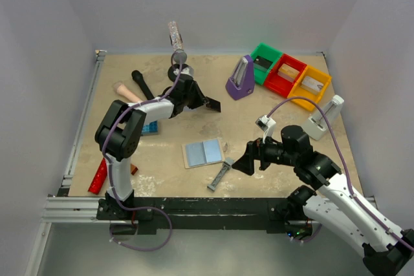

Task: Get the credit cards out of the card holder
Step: Place the credit card at the center of the board.

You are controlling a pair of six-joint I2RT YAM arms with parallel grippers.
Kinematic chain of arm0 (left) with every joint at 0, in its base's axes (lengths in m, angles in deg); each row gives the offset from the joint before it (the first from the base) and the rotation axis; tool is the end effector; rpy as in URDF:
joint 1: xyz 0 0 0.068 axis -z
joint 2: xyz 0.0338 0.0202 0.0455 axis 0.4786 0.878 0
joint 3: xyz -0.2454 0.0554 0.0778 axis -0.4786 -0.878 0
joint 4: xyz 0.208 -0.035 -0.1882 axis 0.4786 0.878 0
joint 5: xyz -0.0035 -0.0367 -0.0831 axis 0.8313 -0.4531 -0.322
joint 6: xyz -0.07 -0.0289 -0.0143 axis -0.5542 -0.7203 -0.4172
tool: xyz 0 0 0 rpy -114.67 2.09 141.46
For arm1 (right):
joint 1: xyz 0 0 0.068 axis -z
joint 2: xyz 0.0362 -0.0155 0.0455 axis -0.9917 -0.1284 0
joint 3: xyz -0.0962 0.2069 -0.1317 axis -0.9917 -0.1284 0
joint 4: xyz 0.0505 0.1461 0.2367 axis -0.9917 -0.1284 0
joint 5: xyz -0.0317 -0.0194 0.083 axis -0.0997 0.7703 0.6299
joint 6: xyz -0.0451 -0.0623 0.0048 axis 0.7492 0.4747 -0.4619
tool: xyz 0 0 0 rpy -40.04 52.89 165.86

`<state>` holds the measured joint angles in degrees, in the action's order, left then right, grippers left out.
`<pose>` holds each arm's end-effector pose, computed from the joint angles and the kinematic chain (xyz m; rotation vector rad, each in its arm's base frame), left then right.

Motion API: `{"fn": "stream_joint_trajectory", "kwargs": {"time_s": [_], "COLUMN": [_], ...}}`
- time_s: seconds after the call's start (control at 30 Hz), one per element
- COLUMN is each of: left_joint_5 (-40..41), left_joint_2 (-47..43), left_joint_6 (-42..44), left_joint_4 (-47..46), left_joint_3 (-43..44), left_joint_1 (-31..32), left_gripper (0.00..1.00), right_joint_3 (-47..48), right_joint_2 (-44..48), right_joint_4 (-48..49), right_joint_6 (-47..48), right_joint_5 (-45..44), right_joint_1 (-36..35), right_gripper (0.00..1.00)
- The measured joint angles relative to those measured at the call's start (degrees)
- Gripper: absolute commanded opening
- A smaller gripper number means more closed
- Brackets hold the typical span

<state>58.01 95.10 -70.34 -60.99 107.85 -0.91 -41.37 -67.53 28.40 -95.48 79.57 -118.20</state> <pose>0.4122 -0.2238 0.1281 -0.3325 2.2850 -0.8242 0.1456 0.1396 0.2529 -0.5038 2.1681 1.0873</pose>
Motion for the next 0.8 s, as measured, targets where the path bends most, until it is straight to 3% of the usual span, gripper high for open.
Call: {"fn": "stream_joint_trajectory", "kwargs": {"time_s": [0.47, 0.8], "left_joint_5": [-0.8, -1.1], "left_joint_2": [0.0, -3.5], "left_joint_6": [0.4, 0.7], "left_joint_4": [0.2, 0.1], "left_joint_3": [0.0, -4.6], "left_joint_1": [-1.3, -2.2], "left_gripper": [0.29, 0.29], "right_joint_3": [0.0, -0.5], "right_joint_2": [-1.0, -1.2], "right_joint_4": [0.7, 0.9], "right_joint_6": [-0.1, -0.3], "right_joint_5": [-0.5, -1.3], "right_joint_1": [0.0, 0.0], "right_gripper": [0.98, 0.98]}}
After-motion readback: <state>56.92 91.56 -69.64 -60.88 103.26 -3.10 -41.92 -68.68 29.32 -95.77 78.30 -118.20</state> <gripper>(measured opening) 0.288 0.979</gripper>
